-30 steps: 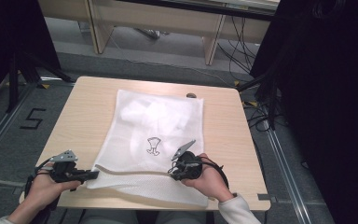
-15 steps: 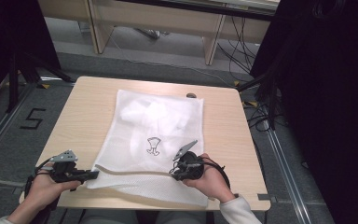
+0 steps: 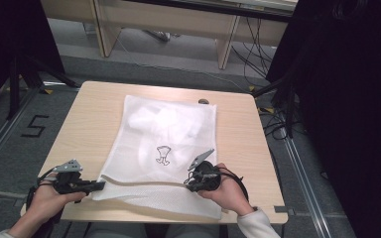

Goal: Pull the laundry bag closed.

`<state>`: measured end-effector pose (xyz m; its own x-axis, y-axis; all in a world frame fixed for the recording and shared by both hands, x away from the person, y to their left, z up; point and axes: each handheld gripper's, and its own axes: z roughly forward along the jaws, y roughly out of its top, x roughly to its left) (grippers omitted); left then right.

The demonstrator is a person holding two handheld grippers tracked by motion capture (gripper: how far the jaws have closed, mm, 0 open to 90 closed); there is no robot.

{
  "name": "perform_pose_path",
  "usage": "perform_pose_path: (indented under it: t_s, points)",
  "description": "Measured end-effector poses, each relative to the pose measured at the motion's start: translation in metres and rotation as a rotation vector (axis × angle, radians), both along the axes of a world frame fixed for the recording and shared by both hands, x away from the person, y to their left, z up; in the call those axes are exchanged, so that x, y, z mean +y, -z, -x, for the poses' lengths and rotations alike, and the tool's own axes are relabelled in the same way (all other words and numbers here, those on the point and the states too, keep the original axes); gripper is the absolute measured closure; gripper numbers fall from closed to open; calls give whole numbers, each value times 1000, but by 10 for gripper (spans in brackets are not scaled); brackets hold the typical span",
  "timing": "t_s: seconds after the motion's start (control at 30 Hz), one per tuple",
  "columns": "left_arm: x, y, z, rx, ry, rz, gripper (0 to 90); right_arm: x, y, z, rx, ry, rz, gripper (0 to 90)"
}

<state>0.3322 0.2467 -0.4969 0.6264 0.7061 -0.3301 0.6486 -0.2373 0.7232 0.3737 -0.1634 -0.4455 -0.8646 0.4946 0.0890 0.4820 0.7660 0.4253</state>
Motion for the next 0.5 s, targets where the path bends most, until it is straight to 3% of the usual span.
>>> perform_pose_path:
  t_s: [0.5]
  points:
    - [0, 0, 0, 0, -1, -1, 856, -7, 0, 1, -10, 4, 0, 823]
